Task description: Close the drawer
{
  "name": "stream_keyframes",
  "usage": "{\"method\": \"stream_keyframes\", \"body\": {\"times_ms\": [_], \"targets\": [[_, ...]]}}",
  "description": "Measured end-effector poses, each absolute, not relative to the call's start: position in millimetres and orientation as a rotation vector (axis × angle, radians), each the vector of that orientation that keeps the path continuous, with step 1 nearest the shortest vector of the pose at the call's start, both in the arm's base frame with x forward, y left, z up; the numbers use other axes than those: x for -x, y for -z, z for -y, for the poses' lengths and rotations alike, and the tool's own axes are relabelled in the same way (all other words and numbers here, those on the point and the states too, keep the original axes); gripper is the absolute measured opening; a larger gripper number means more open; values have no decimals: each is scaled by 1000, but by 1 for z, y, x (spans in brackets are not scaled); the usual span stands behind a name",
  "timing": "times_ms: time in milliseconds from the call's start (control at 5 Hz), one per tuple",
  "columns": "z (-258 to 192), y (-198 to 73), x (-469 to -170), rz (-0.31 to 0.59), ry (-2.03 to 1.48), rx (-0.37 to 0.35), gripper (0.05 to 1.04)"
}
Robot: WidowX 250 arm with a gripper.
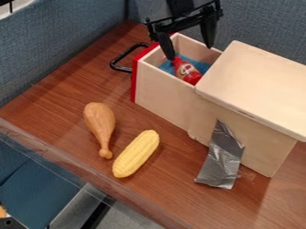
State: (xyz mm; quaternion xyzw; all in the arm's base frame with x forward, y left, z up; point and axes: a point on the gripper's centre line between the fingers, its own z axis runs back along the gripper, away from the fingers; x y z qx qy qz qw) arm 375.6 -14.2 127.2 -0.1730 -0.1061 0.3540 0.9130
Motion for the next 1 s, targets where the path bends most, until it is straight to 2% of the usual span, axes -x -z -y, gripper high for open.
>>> {"method": "stream_keyframes", "body": {"times_ms": [200, 600, 800, 1000], "targets": [[14, -113, -375, 179, -734, 344, 1000], [-63, -130, -389, 246, -687, 298, 1000], [-83, -143, -396, 273, -647, 273, 1000], [-124, -148, -387, 187, -522, 239, 1000]]}}
